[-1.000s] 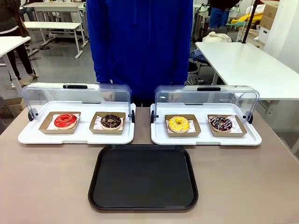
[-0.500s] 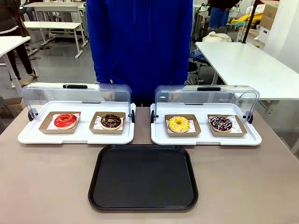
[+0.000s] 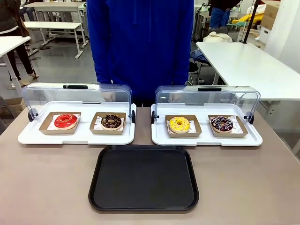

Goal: Move the third donut from the left to the tray.
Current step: Pick up the Paper togo box containing the Donut indicated by the person and place it on the Handle tray.

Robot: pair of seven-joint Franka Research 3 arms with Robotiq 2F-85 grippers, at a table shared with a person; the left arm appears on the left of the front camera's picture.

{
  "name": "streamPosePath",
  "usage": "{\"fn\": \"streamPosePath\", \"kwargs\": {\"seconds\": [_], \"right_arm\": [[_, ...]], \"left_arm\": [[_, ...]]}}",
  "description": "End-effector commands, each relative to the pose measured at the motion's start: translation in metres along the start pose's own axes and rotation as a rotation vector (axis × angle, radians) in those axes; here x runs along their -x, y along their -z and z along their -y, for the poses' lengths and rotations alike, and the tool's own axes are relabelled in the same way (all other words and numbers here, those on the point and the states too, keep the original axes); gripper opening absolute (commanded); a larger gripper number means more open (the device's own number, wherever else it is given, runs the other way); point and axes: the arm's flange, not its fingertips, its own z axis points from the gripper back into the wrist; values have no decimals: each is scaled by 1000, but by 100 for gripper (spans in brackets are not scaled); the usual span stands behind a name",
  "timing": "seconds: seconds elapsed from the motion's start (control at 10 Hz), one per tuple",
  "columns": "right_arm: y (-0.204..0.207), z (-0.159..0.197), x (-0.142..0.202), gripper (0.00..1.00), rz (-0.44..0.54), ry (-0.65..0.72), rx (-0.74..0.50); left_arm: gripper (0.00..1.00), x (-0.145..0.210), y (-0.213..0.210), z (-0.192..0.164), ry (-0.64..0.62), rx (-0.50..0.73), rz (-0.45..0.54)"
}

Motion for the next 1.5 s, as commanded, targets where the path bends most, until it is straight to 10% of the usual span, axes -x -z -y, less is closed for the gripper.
{"fn": "streamPosePath", "kwargs": {"seconds": [0.0, 1.4], "right_arm": [[-3, 1, -4, 100, 16, -30, 2], [-3, 1, -4, 100, 16, -30, 2]], "left_arm": [[100, -2, -2, 0, 13, 7, 9], [100, -2, -2, 0, 13, 7, 9]]}}
